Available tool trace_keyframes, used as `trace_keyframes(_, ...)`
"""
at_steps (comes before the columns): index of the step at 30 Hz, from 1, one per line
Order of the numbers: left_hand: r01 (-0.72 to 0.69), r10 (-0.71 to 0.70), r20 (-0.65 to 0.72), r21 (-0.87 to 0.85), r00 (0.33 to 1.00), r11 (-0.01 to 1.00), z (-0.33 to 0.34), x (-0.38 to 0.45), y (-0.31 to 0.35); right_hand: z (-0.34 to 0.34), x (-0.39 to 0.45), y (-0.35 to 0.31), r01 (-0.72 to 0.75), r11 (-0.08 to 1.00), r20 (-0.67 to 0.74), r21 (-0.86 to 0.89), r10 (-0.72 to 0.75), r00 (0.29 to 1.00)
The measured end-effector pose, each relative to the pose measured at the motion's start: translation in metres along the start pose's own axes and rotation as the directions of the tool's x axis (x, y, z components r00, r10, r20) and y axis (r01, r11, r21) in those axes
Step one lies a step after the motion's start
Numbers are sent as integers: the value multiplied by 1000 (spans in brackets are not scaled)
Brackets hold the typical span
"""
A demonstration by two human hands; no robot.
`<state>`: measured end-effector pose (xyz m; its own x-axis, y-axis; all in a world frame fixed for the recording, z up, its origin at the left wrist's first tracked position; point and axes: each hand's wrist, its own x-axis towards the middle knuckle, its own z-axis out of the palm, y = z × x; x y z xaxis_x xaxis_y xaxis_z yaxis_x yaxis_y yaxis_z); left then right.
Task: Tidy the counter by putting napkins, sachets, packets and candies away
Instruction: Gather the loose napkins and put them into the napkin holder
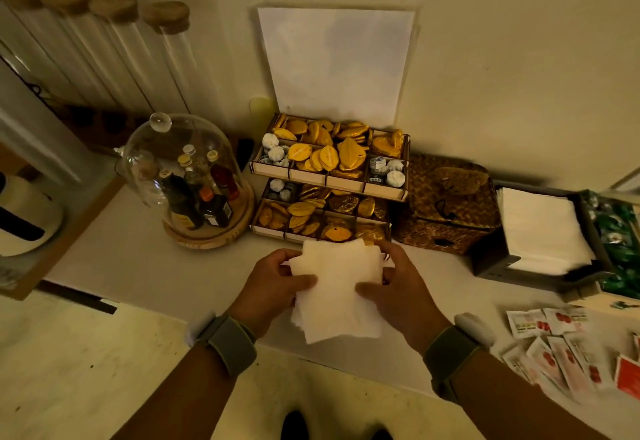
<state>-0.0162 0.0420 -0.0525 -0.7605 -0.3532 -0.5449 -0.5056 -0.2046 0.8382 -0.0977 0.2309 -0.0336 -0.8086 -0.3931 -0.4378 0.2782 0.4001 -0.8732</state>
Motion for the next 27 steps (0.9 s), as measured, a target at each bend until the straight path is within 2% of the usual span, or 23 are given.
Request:
trace_keyframes(4,-48,60,-51,219,997,974,0,15,-5,14,9,22,-24,978,-12,-208,22,1000)
trace_keyframes(7,-64,111,-76,462,991,885,2,21,-11,13,18,29,-38,918,-27,-394,30,999)
trace_keyframes(9,-74,137,-74,548,988,833,3,23,-13,10,23,32,-49,886,-32,-461,38,999)
trace_keyframes(11,-80,144,-79,539,986,838,3,25,-12,8,27,33,-71,880,-27,-470,67,997)
trace_keyframes(15,-60,104,-86,417,991,907,3,29,-7,9,31,32,-92,893,-15,-441,95,995)
trace_keyframes(20,-45,49,-1,342,999,939,2,29,-6,12,31,33,-110,879,-19,-464,114,993)
trace_keyframes(23,-63,38,83,331,996,942,1,27,-6,16,26,34,-79,866,-32,-493,72,997)
trace_keyframes(27,-76,37,137,296,990,952,2,19,-12,18,15,39,32,889,-65,-456,-69,995)
